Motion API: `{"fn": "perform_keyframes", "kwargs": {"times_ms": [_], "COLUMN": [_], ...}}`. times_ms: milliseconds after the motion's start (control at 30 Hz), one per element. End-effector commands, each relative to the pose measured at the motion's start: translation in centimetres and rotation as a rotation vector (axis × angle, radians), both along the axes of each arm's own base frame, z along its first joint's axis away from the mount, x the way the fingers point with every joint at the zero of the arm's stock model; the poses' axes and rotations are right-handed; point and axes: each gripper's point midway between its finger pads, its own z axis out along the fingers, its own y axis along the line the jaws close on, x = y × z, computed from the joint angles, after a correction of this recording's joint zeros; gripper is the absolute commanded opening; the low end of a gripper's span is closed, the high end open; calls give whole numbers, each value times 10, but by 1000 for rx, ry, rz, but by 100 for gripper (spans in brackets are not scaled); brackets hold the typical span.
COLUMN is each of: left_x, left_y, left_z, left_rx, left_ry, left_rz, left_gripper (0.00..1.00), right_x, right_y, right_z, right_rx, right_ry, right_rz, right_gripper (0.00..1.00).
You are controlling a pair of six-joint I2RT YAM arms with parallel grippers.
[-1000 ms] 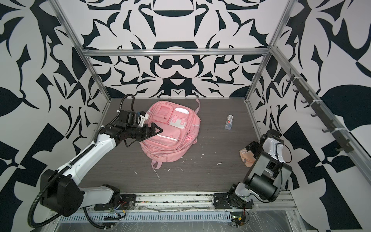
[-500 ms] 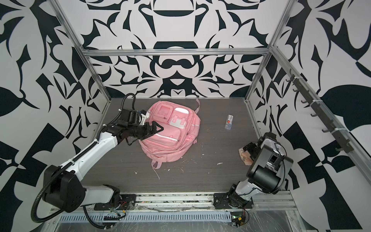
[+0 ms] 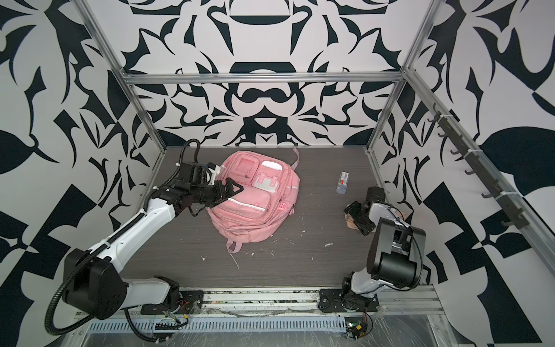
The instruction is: Pack the student bag
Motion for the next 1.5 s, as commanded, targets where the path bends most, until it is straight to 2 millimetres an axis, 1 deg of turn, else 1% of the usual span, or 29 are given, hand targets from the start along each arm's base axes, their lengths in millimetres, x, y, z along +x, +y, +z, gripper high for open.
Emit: {"fn": "perform_keyframes", "kwargs": {"times_ms": [0,133,200,233,333,467,533,567,600,633,667,700,767,833,867,900,967,1033,1100,1133,1200,1233,1300,1400,1467], "left_x": [-2,-3,-4,-4,-5,-6,-3,-3,-3,-3,-3,-4,-4,-2,-1,-1,0,0,0,0,0,-1,-1,-7,-10], "left_y": [5,8,9,9,10,12,12,8,6,3,0,0,0,0,0,-1,-2,-2,-1,0,0,0,-3,-7,-6], "left_z": [0,-3,-5,-5,-8,-14,-14,-15,-16,-20,-23,-29,-39,-45,-46,-49,-56,-62,-68,-70,-73,-74,-72,-73,-75], "left_rx": [10,18,21,21,31,69,75,55,45,44,50,70,92,100,99,93,76,80,69,60,31,11,-38,-71,-63], "left_ry": [-13,-10,-5,-4,11,35,40,61,94,126,157,196,243,265,271,281,319,353,379,388,394,400,413,445,459], "left_rz": [29,43,45,45,47,35,11,-22,-49,-75,-96,-113,-126,-121,-119,-118,-125,-135,-134,-129,-122,-119,-124,-147,-158], "left_gripper": [99,99,99,99,99,99,99,99,99,99,98,96,93,90,90,89,88,86,86,82,81,79,77,77,77], "right_x": [-24,-13,-9,-7,-4,0,0,-1,0,2,5,10,18,19,17,15,14,21,30,36,47,52,57,59,66], "right_y": [54,83,97,101,106,109,110,112,115,121,127,138,167,197,209,220,232,241,253,258,262,263,263,264,261], "right_z": [-32,-28,-19,-13,12,56,74,82,89,95,102,110,126,141,146,148,144,137,138,137,133,130,121,109,101], "right_rx": [153,149,148,144,134,98,73,58,48,37,27,20,22,16,14,19,18,31,58,53,26,15,1,13,-11], "right_ry": [132,130,125,114,55,-16,-44,-54,-74,-98,-131,-194,-325,-456,-509,-556,-588,-575,-584,-584,-576,-565,-509,-420,-392], "right_rz": [41,133,184,196,210,274,319,346,381,426,472,546,715,910,989,1065,1163,1242,1301,1329,1373,1405,1497,1646,1683], "right_gripper": [85,85,85,85,84,84,84,86,92,94,93,91,89,87,87,87,87,84,82,82,79,76,71,71,72]}}
